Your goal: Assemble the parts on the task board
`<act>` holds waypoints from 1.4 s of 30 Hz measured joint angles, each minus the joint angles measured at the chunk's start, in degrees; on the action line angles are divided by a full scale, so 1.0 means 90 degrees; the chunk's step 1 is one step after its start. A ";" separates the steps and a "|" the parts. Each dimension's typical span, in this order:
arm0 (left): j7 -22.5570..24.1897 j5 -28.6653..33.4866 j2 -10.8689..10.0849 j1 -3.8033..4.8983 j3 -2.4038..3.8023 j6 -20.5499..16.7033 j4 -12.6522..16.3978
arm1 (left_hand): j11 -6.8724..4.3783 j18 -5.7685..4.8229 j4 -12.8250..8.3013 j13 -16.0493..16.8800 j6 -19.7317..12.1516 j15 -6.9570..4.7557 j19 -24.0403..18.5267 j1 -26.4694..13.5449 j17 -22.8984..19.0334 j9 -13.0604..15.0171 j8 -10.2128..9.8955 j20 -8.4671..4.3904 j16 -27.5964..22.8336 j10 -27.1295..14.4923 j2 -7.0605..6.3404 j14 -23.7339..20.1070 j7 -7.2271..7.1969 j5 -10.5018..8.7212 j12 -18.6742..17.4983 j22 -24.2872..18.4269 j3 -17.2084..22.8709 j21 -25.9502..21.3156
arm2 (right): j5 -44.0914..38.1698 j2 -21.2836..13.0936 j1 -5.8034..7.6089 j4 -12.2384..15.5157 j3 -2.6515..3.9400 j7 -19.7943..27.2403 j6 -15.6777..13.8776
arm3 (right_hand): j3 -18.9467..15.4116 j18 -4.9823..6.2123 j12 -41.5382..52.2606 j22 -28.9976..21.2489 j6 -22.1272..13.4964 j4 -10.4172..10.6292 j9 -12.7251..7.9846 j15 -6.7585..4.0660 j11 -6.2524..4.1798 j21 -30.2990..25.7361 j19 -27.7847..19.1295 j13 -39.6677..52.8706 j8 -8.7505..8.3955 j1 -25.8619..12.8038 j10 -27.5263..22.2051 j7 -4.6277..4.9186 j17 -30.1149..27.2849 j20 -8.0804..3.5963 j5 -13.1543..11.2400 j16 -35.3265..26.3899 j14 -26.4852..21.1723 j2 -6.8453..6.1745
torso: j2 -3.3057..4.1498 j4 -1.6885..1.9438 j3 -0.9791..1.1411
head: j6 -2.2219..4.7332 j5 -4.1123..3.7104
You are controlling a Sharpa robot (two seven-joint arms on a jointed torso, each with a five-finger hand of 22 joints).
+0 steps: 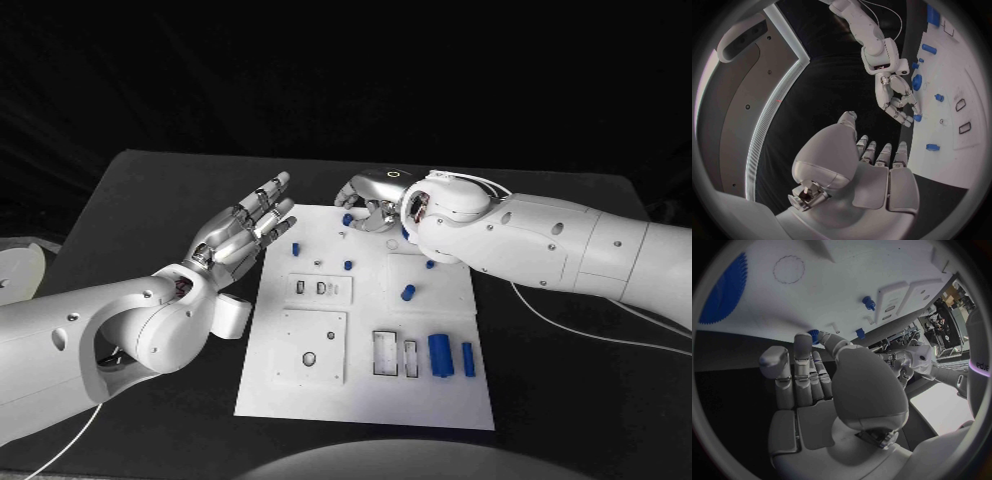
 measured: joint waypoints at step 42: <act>-0.0027 0.0045 -0.0059 -0.0001 -0.0038 0.0042 0.0010 | 0.0026 -0.0001 -0.0027 0.0004 0.0023 0.0020 0.0023 0.0000 0.0003 -0.0002 0.0000 0.0022 0.0000 0.0020 0.0000 -0.0020 0.0023 0.0000 0.0000 0.0001 0.0027 0.0000 | -0.0291 -0.2556 0.0128 0.1968 -0.0040 -0.1071 -0.0013 | -0.1209 -0.0396 0.9553 0.1908 0.0628 0.0755 -0.0242 -0.0321 -0.0697 0.1836 0.1296 0.7914 0.0062 -0.0991 0.3549 -0.0091 0.4520 -0.0308 -0.0253 0.4054 0.1052 0.0037 | 0.0011 -0.0070 -0.0005 | 0.0078 0.0038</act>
